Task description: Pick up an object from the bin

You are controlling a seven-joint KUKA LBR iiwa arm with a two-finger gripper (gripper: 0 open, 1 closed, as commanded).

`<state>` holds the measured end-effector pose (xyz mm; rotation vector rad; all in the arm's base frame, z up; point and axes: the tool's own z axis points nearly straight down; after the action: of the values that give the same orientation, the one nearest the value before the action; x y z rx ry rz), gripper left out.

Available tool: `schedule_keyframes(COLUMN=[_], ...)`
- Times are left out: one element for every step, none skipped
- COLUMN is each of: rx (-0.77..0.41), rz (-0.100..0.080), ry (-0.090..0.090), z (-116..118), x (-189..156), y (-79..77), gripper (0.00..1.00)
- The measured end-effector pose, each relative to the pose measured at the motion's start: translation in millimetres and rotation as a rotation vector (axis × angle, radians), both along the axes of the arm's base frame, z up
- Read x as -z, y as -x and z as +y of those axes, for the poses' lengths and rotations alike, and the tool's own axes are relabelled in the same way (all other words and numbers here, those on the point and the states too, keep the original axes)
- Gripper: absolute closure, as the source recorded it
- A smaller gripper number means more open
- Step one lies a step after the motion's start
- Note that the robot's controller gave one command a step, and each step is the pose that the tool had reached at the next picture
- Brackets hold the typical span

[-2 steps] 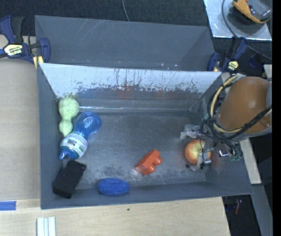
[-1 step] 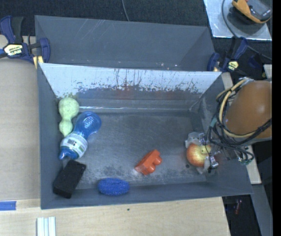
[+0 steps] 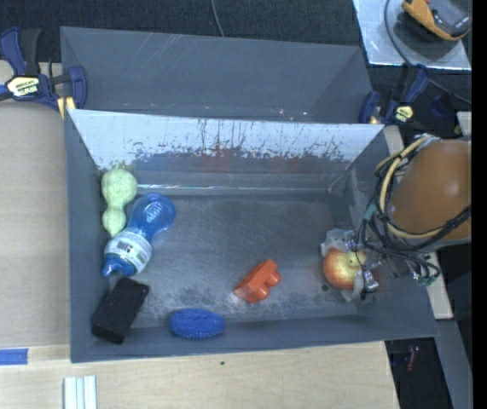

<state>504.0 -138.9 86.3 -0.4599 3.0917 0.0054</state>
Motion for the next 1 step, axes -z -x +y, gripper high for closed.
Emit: schedule_keyframes(rx=[-0.098], rz=[-0.003], ry=[0.001], z=[-1.1], x=[9.4], y=[3.8], gripper=[1.0])
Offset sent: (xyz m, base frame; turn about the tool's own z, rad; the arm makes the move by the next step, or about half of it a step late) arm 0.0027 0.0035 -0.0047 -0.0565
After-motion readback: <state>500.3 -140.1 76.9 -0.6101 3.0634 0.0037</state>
